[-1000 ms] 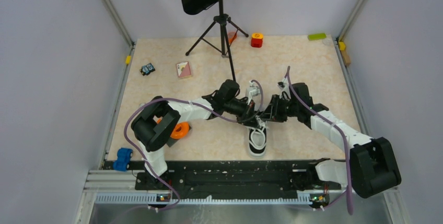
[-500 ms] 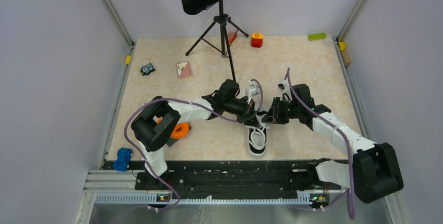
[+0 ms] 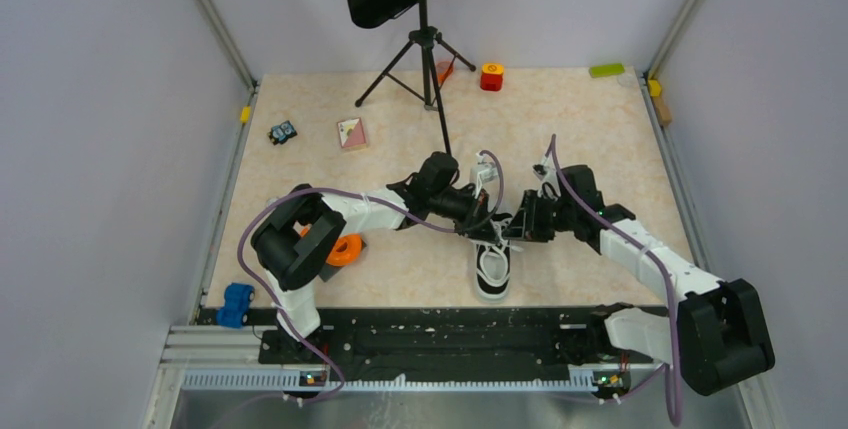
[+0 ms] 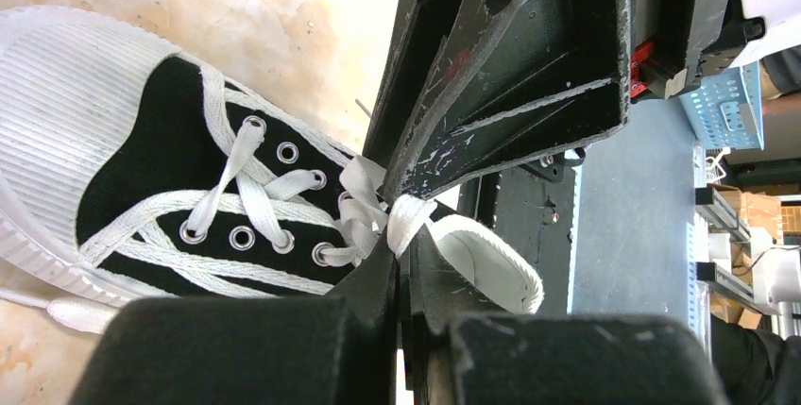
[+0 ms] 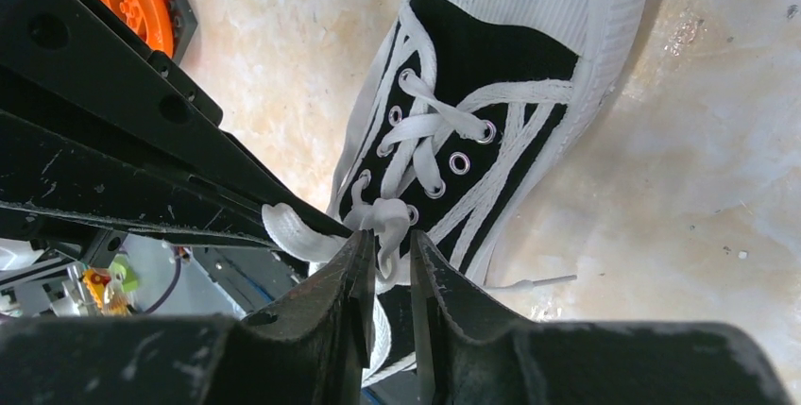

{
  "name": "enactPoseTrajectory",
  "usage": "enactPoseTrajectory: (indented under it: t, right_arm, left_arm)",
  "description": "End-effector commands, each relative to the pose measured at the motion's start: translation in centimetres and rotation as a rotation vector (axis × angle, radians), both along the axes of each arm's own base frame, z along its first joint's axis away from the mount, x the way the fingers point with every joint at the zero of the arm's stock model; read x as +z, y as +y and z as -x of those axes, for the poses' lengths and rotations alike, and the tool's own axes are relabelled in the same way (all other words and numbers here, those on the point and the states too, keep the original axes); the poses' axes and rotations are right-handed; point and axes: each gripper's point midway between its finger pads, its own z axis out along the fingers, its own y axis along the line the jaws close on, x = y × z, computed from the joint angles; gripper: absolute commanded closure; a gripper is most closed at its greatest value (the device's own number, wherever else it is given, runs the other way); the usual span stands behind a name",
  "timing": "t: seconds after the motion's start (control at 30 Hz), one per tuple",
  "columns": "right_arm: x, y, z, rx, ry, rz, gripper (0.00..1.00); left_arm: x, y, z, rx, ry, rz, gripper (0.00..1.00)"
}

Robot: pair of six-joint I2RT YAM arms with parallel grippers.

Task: Tie the shoes
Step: Tie the shoelace on the shoe.

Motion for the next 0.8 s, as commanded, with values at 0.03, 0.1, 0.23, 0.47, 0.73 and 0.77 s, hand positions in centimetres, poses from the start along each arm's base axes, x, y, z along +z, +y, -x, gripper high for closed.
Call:
enactPoseTrajectory:
  t: [0.03,0.1,0.23,0.47,0.73,0.77]
  right_arm:
    - [1.2,0.0,-0.6,-0.004,-0.045,-0.018,0.77]
    - [1.7,0.1,-1.2,-0.006,-0.062,-0.017,0.72]
    - [1.8,0.5,-1.9,0.020,-0.062,-0.014,0.66]
    - [1.3,0.6,-2.1,0.027,-0.051,-0.006,0.81]
    - [1.4,-0.1,-3.2,-0.048,-0.085,0.018,1.00]
    - [1.4,-0.1,-3.3,-0.060,-0.090,0.013,1.00]
  left_arm:
    - [0.8,-0.4,-0.1,-0.014,-0.032,0.046,1.00]
    - [0.9,-0.4,0.0,-0.014,-0.033,0.050,1.00]
    - [1.1,-0.4,0.1,-0.018,-0.032,0.052,1.00]
    - [1.2,-0.4,0.1,-0.019,-0.037,0.053,1.00]
    - [1.0,-0.1,0.4,-0.025,-0.035,0.042,1.00]
    - [1.0,0.0,0.4,-0.027,-0.036,0.038,1.00]
